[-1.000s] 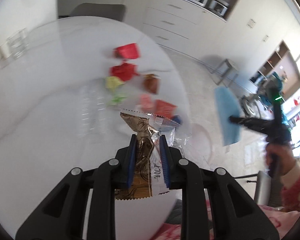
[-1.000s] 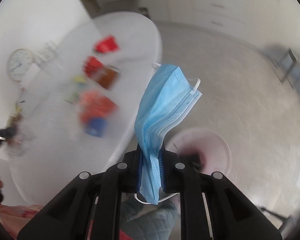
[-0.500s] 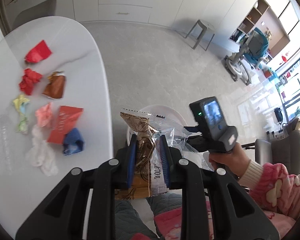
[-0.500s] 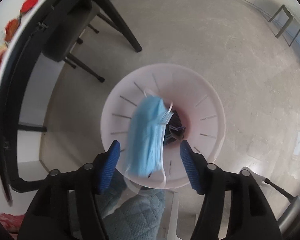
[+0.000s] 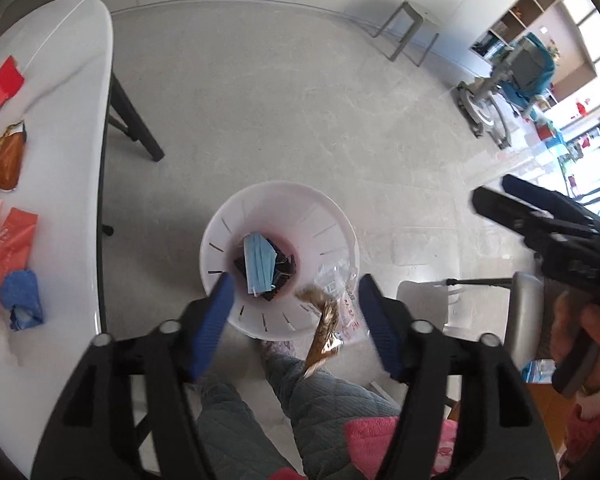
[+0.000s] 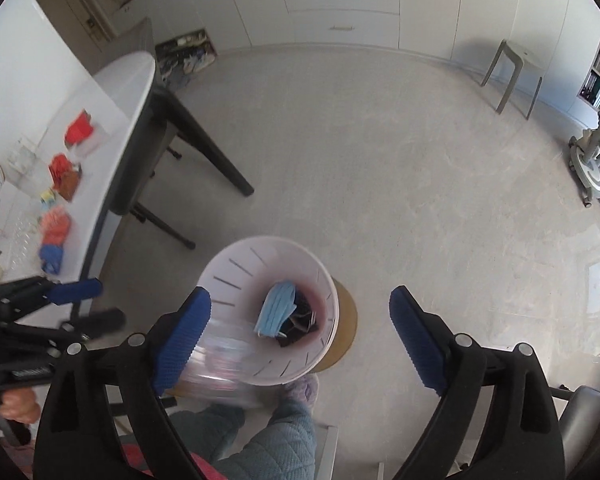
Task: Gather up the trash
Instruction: 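Grasp the clear plastic bottle with the left tool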
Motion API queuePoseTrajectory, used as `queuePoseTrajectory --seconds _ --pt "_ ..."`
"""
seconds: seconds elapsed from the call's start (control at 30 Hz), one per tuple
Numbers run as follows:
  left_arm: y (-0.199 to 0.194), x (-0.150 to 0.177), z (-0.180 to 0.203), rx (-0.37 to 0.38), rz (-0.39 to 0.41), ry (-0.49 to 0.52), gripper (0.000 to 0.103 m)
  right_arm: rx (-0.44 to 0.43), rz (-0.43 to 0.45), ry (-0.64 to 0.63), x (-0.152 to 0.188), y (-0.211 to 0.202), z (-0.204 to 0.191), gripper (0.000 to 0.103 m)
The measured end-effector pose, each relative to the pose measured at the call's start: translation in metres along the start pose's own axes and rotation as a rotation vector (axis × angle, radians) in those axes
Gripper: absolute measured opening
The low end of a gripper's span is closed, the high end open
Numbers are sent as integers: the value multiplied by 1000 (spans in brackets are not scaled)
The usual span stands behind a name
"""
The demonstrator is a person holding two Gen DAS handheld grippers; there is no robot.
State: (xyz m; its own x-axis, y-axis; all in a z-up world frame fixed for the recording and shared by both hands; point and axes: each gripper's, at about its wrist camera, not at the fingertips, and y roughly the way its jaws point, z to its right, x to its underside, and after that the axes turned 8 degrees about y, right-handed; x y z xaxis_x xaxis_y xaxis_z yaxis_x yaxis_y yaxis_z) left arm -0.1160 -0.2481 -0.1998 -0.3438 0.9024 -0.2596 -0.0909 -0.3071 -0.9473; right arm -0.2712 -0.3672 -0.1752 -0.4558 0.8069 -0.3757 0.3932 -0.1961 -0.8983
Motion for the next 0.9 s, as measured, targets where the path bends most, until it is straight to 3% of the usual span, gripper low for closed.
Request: queuePoseTrajectory --seconds 0.13,0.27,0.53,0.7,0.9 --pt "-20 -2 1 -34 28 -28 72 -51 48 -20 -18 -19 -8 91" --pt "-63 -2 -14 -90 116 -77 80 -101 96 -70 -32 -36 -23 91" --pt "-158 32 -61 -254 276 -253 92 -201 171 -210 -53 -70 -76 97" --pt "-193 73 -113 -342 303 -425 95 -254 171 -313 -57 -74 -124 101" --pt "-203 112 -178 -427 277 -545 95 -301 149 -403 -54 -68 -182 101"
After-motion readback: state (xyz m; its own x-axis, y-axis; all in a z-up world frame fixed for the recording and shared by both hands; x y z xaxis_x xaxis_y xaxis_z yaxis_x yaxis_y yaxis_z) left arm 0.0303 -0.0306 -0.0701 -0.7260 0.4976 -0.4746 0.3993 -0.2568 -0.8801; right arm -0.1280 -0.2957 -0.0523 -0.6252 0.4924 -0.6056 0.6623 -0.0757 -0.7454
